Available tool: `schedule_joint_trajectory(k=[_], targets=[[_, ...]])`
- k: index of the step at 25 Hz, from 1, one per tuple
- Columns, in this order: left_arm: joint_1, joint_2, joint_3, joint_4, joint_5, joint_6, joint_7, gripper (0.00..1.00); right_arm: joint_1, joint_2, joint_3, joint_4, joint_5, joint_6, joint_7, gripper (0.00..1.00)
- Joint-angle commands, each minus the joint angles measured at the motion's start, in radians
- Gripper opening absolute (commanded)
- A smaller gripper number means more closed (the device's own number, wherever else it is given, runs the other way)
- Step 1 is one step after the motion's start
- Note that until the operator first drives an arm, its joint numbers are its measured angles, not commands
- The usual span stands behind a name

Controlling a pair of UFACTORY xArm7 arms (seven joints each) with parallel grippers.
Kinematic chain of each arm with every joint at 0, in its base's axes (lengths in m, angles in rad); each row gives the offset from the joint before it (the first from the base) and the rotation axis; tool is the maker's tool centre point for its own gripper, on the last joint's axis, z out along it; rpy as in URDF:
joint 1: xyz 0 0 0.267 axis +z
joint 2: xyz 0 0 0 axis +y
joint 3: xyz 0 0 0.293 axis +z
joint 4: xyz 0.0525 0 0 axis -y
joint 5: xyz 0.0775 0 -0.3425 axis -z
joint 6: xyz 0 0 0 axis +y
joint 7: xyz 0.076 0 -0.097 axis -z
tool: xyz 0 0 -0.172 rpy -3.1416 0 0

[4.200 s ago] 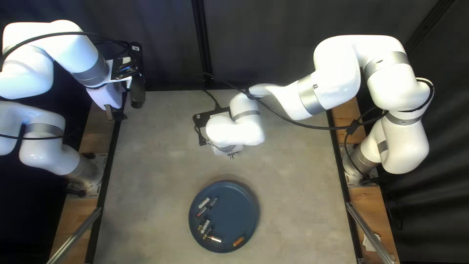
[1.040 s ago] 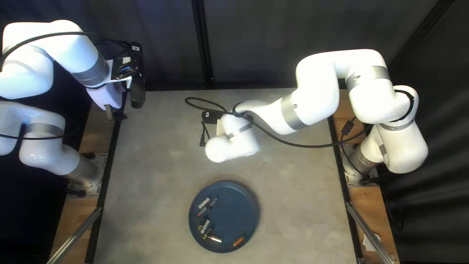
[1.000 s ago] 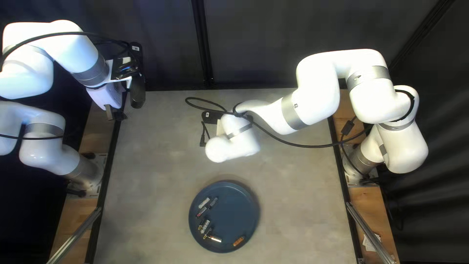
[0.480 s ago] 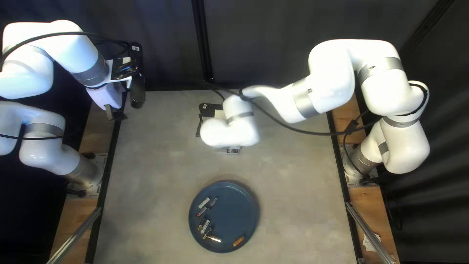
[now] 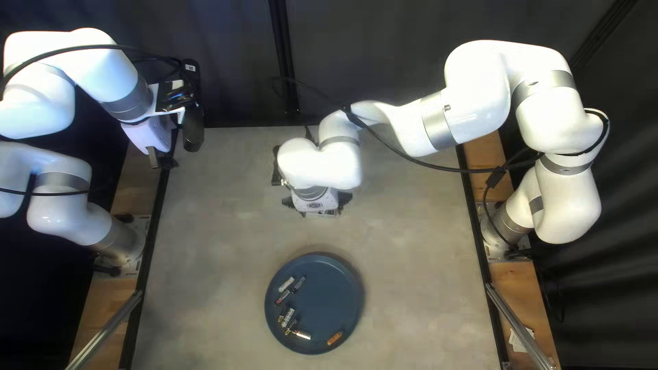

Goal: Pick up the batteries from the table and place them into the container

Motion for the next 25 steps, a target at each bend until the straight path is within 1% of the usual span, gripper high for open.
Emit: schedule_joint_trajectory(k=[1,2,3,9,11,12,14,15,16,17,18,20,25], targets=[[0.0,0.0,0.0,0.0,0.0,0.0,0.0,1.0,0.02,-0.009,0.049,-0.062,0.019,-0.097,-0.09,1.0],[0.0,0.0,0.0,0.0,0.0,0.0,0.0,1.0,0.026,-0.035,0.052,-0.106,0.01,-0.119,-0.094,1.0],[0.0,0.0,0.0,0.0,0.0,0.0,0.0,1.0,0.027,-0.041,0.053,-0.117,0.006,-0.123,-0.094,1.0],[0.0,0.0,0.0,0.0,0.0,0.0,0.0,1.0,0.027,-0.041,0.053,-0.117,0.006,-0.123,-0.094,1.0],[0.0,0.0,0.0,0.0,0.0,0.0,0.0,1.0,0.037,-0.041,0.055,-0.107,-0.02,-0.106,-0.102,1.0],[0.0,0.0,0.0,0.0,0.0,0.0,0.0,1.0,0.032,-0.051,0.066,-0.096,-0.018,-0.079,-0.164,1.0],[0.0,0.0,0.0,0.0,0.0,0.0,0.0,1.0,0.015,-0.076,0.084,-0.103,0.007,-0.064,-0.303,1.0],[0.0,0.0,0.0,0.0,0.0,0.0,0.0,1.0,-0.006,-0.107,0.103,-0.129,0.051,-0.067,-0.474,1.0],[0.0,0.0,0.0,0.0,0.0,0.0,0.0,1.0,-0.015,-0.123,0.111,-0.147,0.072,-0.073,-0.554,1.0],[0.0,0.0,0.0,0.0,0.0,0.0,0.0,1.0,-0.027,-0.156,0.121,-0.189,0.111,-0.085,-0.701,1.0],[0.0,0.0,0.0,0.0,0.0,0.0,0.0,1.0,-0.034,-0.185,0.121,-0.226,0.147,-0.087,-0.787,1.0],[0.0,0.0,0.0,0.0,0.0,0.0,0.0,1.0,-0.042,-0.2,0.117,-0.256,0.178,-0.092,-0.848,1.0],[0.0,0.0,0.0,0.0,0.0,0.0,0.0,1.0,-0.042,-0.2,0.117,-0.256,0.178,-0.092,-0.848,1.0]])
